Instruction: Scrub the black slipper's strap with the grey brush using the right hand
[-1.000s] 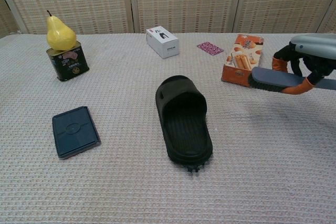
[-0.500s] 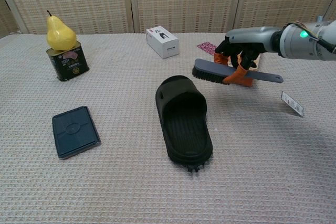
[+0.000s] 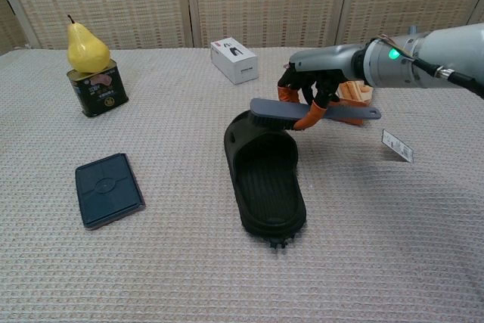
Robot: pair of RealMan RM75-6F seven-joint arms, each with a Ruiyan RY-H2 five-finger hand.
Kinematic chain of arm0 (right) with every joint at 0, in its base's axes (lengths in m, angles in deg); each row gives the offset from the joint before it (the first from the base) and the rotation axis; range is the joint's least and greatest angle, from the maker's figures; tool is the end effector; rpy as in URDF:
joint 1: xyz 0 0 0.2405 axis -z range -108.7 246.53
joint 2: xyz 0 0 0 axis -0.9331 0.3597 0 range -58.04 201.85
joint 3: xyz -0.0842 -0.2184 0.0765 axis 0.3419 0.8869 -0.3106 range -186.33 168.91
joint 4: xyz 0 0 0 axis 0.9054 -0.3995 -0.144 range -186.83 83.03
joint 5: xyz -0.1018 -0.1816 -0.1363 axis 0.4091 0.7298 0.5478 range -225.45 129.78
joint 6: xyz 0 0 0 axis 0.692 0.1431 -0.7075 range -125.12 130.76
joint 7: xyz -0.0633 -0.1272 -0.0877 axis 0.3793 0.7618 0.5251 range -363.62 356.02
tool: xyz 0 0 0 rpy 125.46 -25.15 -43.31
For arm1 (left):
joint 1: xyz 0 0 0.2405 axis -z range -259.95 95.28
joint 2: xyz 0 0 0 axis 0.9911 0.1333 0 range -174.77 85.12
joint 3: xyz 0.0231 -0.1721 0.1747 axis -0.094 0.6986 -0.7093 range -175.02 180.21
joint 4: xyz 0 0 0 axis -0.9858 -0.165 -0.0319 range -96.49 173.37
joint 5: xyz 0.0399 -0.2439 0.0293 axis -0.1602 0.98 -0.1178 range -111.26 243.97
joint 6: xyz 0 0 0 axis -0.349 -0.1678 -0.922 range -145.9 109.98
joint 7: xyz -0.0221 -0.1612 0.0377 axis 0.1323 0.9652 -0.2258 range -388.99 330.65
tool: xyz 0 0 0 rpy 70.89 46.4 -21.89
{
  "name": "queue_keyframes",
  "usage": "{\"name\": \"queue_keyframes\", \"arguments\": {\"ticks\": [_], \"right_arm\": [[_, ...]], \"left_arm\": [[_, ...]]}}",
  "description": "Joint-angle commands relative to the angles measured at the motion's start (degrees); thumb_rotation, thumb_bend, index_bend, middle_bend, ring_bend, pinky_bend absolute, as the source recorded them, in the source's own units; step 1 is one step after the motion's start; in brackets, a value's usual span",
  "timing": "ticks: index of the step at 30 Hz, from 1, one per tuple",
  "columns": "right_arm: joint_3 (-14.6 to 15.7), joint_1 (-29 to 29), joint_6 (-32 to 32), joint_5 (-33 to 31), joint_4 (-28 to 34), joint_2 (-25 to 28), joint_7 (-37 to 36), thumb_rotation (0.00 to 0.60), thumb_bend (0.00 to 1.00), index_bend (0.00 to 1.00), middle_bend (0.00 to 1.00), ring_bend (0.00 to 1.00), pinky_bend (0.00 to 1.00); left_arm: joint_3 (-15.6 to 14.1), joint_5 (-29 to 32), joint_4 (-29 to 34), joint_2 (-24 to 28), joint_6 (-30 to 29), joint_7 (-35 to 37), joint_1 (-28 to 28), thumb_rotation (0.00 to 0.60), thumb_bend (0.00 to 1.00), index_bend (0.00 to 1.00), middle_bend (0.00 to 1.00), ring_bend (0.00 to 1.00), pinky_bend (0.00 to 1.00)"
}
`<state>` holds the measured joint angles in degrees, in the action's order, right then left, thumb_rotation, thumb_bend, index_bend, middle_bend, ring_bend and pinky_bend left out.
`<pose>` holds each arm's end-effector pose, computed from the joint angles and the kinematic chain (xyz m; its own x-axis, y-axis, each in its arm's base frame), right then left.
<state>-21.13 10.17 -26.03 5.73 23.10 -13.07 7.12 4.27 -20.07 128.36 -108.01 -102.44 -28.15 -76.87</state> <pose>-0.0977 -0.4361 -0.0702 0.4872 -0.4833 0.7274 -0.8555 -0.4314 0.2864 -0.3286 0.2058 0.1245 0.4343 0.0244 0.9005 0.9007 -0.0224 -0.4338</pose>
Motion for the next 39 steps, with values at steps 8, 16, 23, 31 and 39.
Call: {"name": "queue_keyframes", "arguments": {"ticks": [8, 16, 23, 31, 39], "right_arm": [[0.88, -4.42, -1.38, -5.25, -0.55, -1.91, 3.04, 0.600, 0.54, 0.74, 0.56, 0.59, 0.74], [5.10, -4.30, -2.57, -8.18, -0.32, -0.56, 5.51, 0.600, 0.54, 0.74, 0.57, 0.59, 0.74], [6.67, -3.49, -3.16, -9.33, 0.08, 1.04, 5.22, 0.600, 0.55, 0.75, 0.57, 0.60, 0.74], [6.37, -4.54, -2.80, -8.73, -0.49, 0.08, 4.80, 0.600, 0.55, 0.75, 0.57, 0.60, 0.74], [6.09, -7.84, -2.12, -10.63, -1.97, -2.46, 6.63, 0.600, 0.55, 0.75, 0.57, 0.60, 0.74]], "left_arm": [[-0.06, -0.56, 0.06, 0.06, -0.54, 0.15, -0.11, 0.600, 0.36, 0.00, 0.00, 0.00, 0.01], [-0.21, -0.62, 0.20, -0.12, -0.38, -0.53, -0.09, 0.600, 0.36, 0.00, 0.00, 0.00, 0.01], [-0.32, -0.61, 0.37, -0.39, 0.09, -1.37, 0.10, 0.600, 0.36, 0.00, 0.00, 0.00, 0.01], [-0.23, -0.52, 0.33, -0.34, 0.00, -1.18, 0.10, 0.600, 0.36, 0.00, 0.00, 0.00, 0.01], [-0.23, -0.56, 0.24, -0.06, 0.01, -0.46, 0.10, 0.600, 0.36, 0.00, 0.00, 0.00, 0.01]]}}
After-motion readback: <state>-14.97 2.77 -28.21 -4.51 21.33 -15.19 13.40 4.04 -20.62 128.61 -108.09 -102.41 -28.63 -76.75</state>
